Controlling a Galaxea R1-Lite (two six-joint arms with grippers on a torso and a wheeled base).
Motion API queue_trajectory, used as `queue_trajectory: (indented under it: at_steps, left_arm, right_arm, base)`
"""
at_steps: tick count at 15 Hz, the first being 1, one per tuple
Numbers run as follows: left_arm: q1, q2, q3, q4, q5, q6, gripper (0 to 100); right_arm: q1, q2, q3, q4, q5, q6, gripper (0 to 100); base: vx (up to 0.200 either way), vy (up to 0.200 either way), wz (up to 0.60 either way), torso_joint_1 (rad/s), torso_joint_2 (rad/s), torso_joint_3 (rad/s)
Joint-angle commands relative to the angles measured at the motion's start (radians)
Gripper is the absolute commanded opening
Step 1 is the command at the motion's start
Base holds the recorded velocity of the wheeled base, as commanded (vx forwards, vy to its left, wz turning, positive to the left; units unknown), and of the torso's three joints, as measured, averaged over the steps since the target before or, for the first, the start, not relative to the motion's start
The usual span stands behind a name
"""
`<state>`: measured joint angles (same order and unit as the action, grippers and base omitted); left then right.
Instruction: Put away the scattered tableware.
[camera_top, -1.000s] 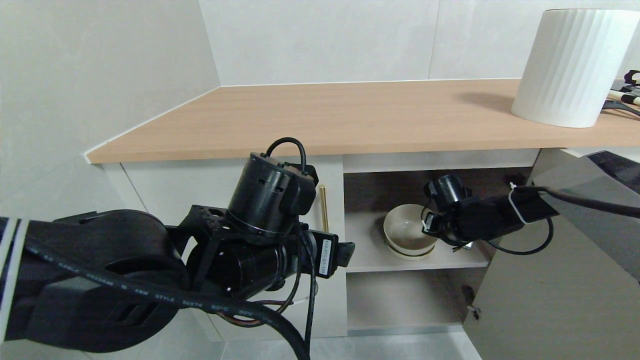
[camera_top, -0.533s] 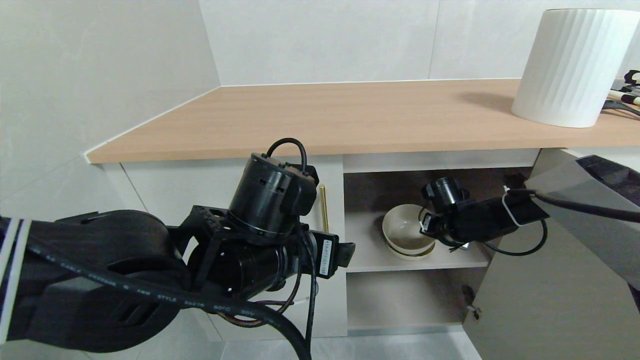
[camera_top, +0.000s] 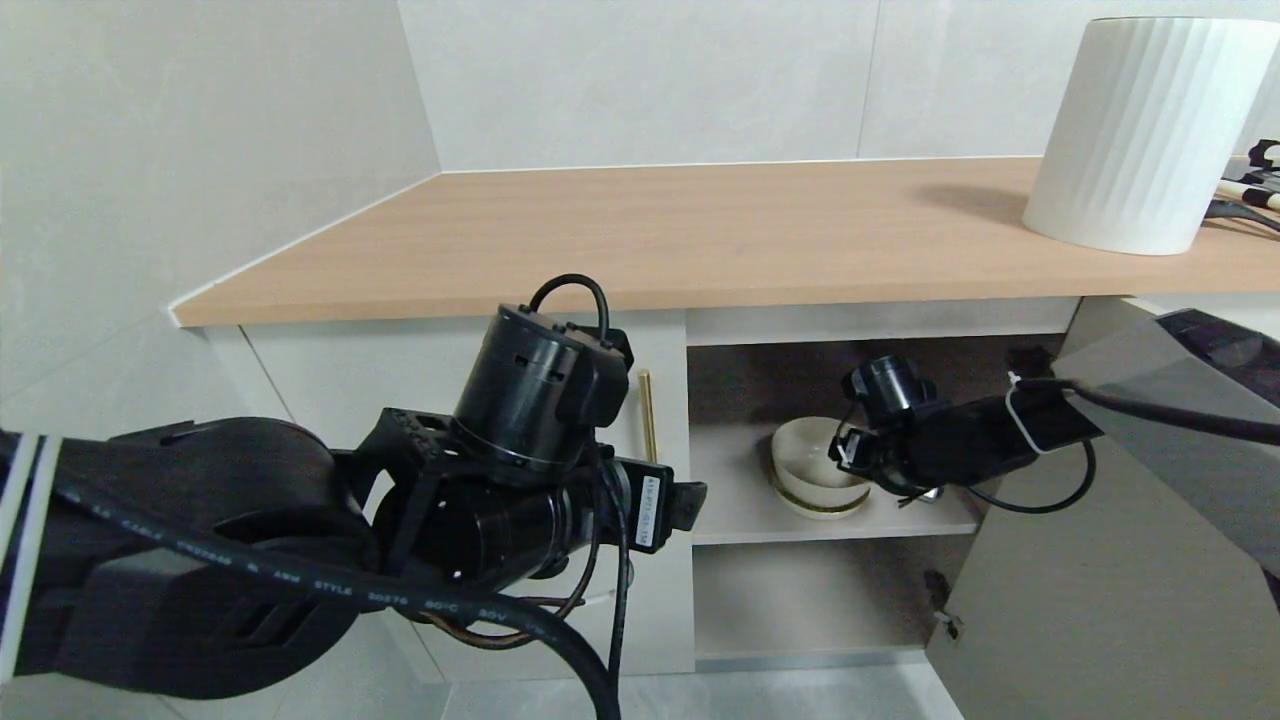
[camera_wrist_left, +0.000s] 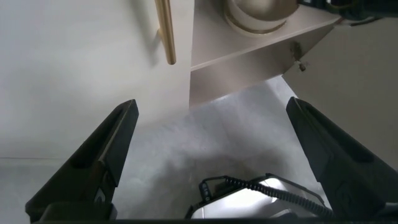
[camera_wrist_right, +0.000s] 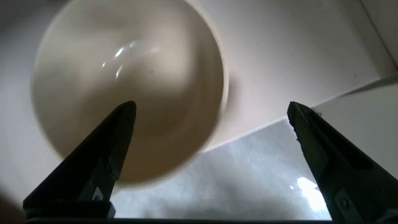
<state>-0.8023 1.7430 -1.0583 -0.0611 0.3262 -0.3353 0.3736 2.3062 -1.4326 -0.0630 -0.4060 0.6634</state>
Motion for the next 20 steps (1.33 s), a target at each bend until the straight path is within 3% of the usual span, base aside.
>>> queue_trajectory:
  at_steps: [1, 5, 10, 12, 20]
  left_arm:
    - [0.005, -0.002, 0.000, 0.000, 0.001, -0.001, 100]
    - [0.025, -0.031, -0.002, -0.002, 0.001, -0.024, 100]
    - [0.041, -0.115, 0.087, -0.016, -0.001, -0.028, 100]
    - [0.045, -0.118, 0.127, -0.065, 0.001, -0.027, 100]
    - [0.045, -0.094, 0.132, -0.065, -0.001, -0.028, 100]
  right_arm:
    - [0.021, -0.073, 0.050, 0.000, 0.032, -0.004, 100]
    - [0.047, -0.257, 0.251, 0.002, 0.148, -0.096, 100]
    - [0.136, -0.504, 0.432, 0.058, 0.165, -0.165, 100]
    - [0.182, -0.582, 0.547, 0.065, 0.165, -0.165, 100]
    - [0.251, -0.755, 0.742, 0.066, 0.170, -0.163, 100]
  base:
    - [0.000, 0.000, 0.00, 0.000, 0.00, 0.000]
    - [0.000, 0.000, 0.00, 0.000, 0.00, 0.000]
    - [0.000, 0.000, 0.00, 0.000, 0.00, 0.000]
    - [-0.200, 0.000, 0.00, 0.000, 0.00, 0.002]
    - [-0.200, 0.000, 0.00, 0.002, 0.00, 0.002]
